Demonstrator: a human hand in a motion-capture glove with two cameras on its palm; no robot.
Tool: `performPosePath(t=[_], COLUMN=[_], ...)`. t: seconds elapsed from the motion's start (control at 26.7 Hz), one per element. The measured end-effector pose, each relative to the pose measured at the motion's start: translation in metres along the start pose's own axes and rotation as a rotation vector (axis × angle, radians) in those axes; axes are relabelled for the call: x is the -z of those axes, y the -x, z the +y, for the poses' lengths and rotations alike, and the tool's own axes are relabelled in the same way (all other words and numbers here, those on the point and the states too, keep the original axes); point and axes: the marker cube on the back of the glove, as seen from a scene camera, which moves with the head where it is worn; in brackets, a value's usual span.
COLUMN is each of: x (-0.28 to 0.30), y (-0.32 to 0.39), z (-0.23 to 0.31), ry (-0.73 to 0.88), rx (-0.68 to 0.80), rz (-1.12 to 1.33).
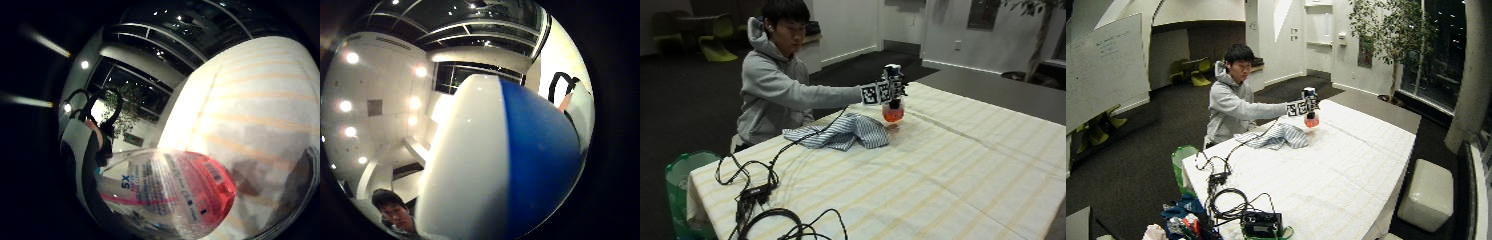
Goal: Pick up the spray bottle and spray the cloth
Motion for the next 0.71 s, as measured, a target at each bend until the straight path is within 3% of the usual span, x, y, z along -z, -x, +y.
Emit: performPosePath(t=[0.22,0.37,0.71], x=[-0.013,-0.011,-0.006], y=[-0.016,-0.025,-0.011], z=[0.003,0.016,0.003], ry=[0.181,0.418,0.501], rx=[-0.023,-0.043,-0.054], rz=[0.034,0.087,0.126])
